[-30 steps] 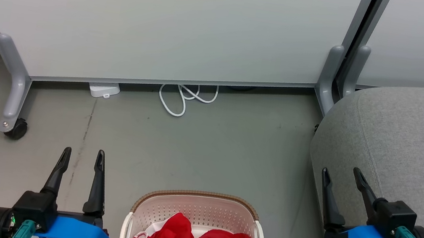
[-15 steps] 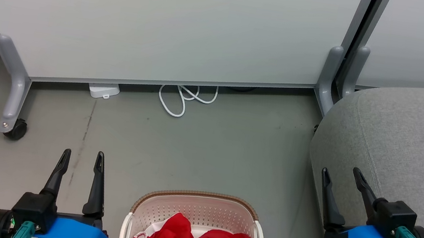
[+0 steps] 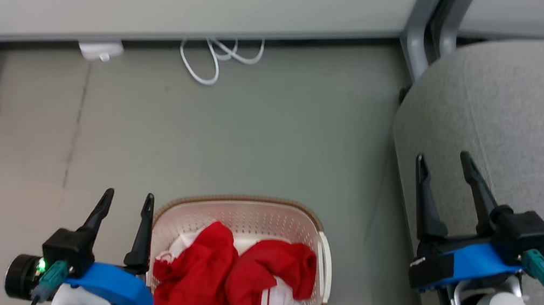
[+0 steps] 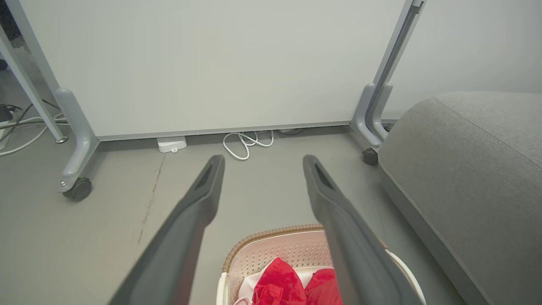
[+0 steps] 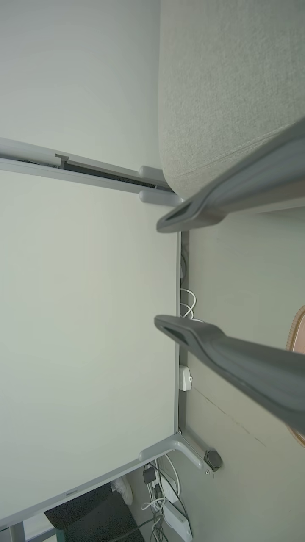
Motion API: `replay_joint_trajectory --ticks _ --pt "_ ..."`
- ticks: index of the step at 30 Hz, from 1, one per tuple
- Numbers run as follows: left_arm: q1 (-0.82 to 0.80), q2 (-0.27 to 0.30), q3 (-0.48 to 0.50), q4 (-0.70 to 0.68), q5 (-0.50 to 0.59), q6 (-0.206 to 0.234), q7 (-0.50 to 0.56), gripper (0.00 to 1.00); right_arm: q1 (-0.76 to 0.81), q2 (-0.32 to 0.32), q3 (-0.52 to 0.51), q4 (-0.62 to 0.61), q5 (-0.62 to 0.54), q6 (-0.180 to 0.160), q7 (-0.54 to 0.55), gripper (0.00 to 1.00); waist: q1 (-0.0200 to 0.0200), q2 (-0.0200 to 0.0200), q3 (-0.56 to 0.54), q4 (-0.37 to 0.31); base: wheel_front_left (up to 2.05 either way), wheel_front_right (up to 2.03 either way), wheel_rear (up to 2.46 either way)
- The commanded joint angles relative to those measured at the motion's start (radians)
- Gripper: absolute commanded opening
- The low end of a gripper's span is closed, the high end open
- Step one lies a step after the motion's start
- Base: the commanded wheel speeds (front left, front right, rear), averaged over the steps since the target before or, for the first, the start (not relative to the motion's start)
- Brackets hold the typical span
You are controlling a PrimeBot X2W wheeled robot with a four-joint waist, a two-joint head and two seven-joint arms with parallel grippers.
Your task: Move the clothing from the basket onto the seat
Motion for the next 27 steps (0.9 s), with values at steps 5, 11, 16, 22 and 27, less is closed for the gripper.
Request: replay_joint_trajectory --ticks 5,11,16,22,27 --pt "-0.144 0.026 -0.04 0.157 0.001 -0.032 0.018 1.0 -0.08 -0.004 0.012 -0.053 0.007 0.0 -0.015 1.0 -0.0001 0.0 0.23 -0.076 0.0 0.0 0.0" --pt "-0.256 0.047 -0.07 0.278 -0.004 -0.044 0.055 1.0 -0.124 -0.004 0.038 -0.074 0.028 0.0 -0.028 1.0 -0.0001 0.0 0.35 -0.109 0.0 0.0 0.0" --pt "-0.36 0.071 -0.122 0.393 0.017 -0.053 0.115 1.0 -0.16 -0.003 0.052 -0.092 0.045 0.0 -0.048 1.0 -0.0001 0.0 0.443 -0.133 0.0 0.0 0.0" --pt "-0.456 0.108 -0.172 0.488 0.014 -0.058 0.189 1.0 -0.199 -0.003 0.073 -0.105 0.073 0.0 -0.067 1.0 -0.0001 0.0 0.535 -0.169 0.0 0.0 0.0" --pt "-0.514 0.13 -0.195 0.534 -0.017 -0.057 0.211 1.0 -0.22 -0.003 0.09 -0.097 0.103 0.0 -0.081 1.0 -0.0001 0.0 0.593 -0.199 0.0 0.0 0.0"
